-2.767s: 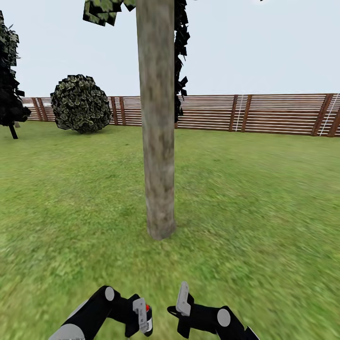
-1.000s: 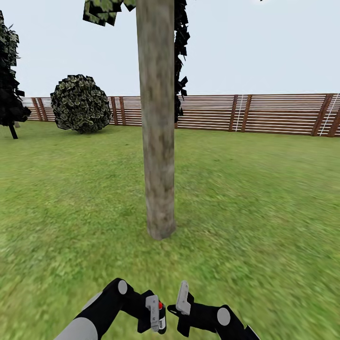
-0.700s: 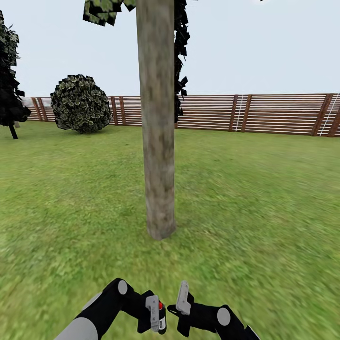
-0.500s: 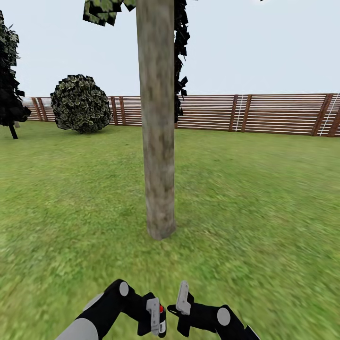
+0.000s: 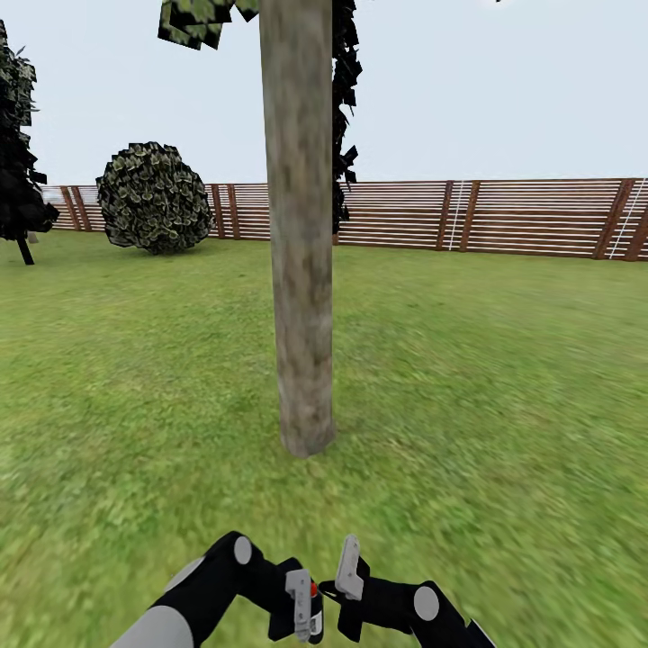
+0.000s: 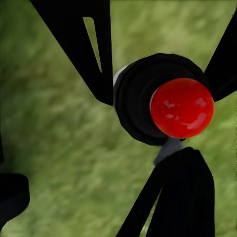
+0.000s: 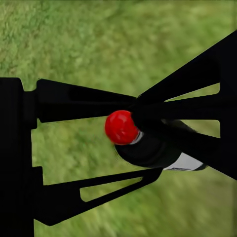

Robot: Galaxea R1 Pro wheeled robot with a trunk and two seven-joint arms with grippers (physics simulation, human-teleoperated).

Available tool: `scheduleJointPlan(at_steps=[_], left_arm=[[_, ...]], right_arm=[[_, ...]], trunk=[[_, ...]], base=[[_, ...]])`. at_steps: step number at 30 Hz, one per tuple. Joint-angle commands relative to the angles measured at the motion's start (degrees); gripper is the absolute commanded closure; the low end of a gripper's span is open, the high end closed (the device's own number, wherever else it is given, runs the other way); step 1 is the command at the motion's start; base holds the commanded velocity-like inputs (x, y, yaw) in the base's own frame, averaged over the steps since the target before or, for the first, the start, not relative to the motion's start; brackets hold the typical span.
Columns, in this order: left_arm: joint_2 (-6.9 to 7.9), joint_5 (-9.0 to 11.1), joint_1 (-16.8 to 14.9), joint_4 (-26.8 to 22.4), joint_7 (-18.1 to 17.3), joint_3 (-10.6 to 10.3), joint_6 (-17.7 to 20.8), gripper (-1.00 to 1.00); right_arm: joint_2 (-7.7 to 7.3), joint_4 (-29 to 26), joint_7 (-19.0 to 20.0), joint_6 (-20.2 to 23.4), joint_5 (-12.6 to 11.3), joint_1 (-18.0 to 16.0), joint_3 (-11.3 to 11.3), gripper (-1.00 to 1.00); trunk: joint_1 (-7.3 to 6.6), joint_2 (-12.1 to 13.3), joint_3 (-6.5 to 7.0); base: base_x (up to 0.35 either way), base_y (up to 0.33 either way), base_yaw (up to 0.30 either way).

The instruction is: In the garden, pick up the pesticide atomizer on the floor and spray pesticide onto both trees until each tree trunk is fully covered.

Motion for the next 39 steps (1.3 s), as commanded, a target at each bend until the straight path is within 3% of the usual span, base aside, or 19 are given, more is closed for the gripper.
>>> scheduleJointPlan(at_steps=[1, 9, 10, 23, 29, 30, 33, 36, 39], left_arm=[[-0.11, 0.04, -0.02, -0.04, -0.02, 0.0, 0.0, 1.0], [-0.3, 0.08, 0.0, 0.01, -0.02, -0.06, 0.0, 1.0], [7.75, -0.42, -0.08, 0.61, 0.5, -0.01, 0.61, 1.0], [7.1, -0.51, -0.09, 0.71, 0.5, -0.02, 0.62, 1.0], [8.33, -0.57, -0.11, 0.84, 0.5, 0.04, 0.62, 1.0], [9.22, -0.57, -0.1, 0.85, 0.5, 0.08, 0.62, 1.0], [11.27, -0.54, -0.06, 0.88, 0.5, 0.14, 0.64, 1.0], [15.78, -0.28, 0.29, 0.89, 0.56, 0.34, 0.59, 1.0], [17.38, 0.02, 0.46, 0.89, 0.75, 0.44, 0.72, 1.0]], right_arm=[[0.0, -0.01, 0.0, 0.0, 0.0, 0.01, 0.0, 1.0], [0.0, 0.04, 0.0, -0.02, 0.0, 0.0, 0.0, 1.0], [-0.09, 0.13, 0.0, -0.04, 0.09, -0.01, -0.09, 1.0], [-0.09, 0.16, 0.0, -0.04, 0.04, -0.02, -0.09, 1.0], [-0.09, 0.2, 0.0, -0.09, 0.01, -0.02, -0.09, 1.0], [-0.09, 0.22, 0.0, -0.11, 0.0, -0.02, -0.09, -1.0], [-0.12, 0.32, 0.0, -0.12, 0.1, -0.02, -0.12, -1.0], [-0.52, 0.52, 0.0, -0.17, 0.1, -0.02, -0.36, -1.0], [-1.05, 0.61, -0.08, -0.2, 0.12, 0.03, -0.37, -1.0]], trunk=[[0.0, 0.0, 0.0], [0.0, 0.0, 0.0], [0.0, 0.0, 0.0], [0.0, 0.0, 0.0], [0.0, 0.0, 0.0], [0.0, 0.0, 0.0], [0.0, 0.0, 0.0], [0.0, 0.0, 0.0], [0.0, 0.0, 0.0]], base=[[0.0, 0.0, 0.0], [0.0, 0.0, 0.0], [0.0, 0.0, 0.0], [0.0, 0.0, 0.0], [0.0, 0.0, 0.0], [0.0, 0.0, 0.0], [0.0, 0.0, 0.0], [0.0, 0.0, 0.0], [0.0, 0.0, 0.0]])
